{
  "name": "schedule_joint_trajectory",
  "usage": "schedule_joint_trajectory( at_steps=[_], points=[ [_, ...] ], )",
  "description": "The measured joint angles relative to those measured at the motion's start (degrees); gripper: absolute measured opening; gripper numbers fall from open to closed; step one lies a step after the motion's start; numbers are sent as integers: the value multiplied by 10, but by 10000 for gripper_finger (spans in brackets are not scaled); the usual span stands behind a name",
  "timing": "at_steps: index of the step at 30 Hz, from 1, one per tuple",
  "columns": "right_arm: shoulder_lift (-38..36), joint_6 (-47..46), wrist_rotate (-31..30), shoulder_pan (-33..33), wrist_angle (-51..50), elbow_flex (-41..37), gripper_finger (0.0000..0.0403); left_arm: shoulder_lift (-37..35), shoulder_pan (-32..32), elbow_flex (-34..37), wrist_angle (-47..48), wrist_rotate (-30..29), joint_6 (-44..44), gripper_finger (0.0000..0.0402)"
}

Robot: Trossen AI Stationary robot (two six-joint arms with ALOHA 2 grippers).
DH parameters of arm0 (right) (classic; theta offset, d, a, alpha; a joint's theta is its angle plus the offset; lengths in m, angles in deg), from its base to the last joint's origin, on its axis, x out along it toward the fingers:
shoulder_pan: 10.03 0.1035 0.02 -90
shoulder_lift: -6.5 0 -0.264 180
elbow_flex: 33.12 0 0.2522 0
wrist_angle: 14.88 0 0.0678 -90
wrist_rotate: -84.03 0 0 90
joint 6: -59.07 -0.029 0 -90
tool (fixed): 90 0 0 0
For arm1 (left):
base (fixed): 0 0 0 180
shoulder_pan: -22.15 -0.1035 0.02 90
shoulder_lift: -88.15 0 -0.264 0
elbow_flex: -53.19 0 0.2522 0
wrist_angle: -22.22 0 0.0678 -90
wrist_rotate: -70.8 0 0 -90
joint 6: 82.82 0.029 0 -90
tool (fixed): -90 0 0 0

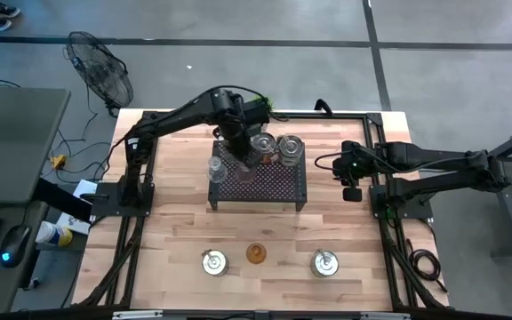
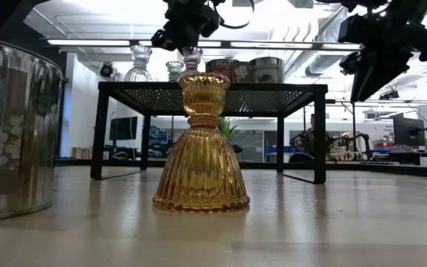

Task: Pick & Place candle stick holders
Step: Put the pink glass candle holder on the shelf, then adjust the transparent glass candle holder on the shelf

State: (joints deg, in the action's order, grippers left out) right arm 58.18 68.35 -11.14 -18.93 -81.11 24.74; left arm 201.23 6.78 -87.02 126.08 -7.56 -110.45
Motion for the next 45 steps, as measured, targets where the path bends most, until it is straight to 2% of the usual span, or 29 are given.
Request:
schedule_joint_trajectory(
  at_steps=[18, 24, 30, 33, 36, 41, 45],
  points=[
    [0, 0, -2, 0, 0, 0, 101, -15, 1, -84, -1, -10, -15, 74],
    [0, 2, -4, 0, -1, 0, 101, -72, 44, -84, -1, -122, -11, 73],
    [-22, 2, -4, 0, -2, 0, 101, -135, 124, -70, -3, -259, -11, 73],
    [-45, 11, -8, 0, -2, 0, 101, -173, 160, -15, -3, -315, -15, 73],
    [-69, 17, -25, 0, -1, 0, 101, -222, 185, 83, -1, -355, -52, 73],
    [-106, 17, -58, 0, -1, 0, 101, -337, 222, 288, -24, -414, -153, 73],
    [-132, 17, -67, 0, 0, 0, 101, -467, 252, 468, -131, -421, -184, 73]
  ],
)
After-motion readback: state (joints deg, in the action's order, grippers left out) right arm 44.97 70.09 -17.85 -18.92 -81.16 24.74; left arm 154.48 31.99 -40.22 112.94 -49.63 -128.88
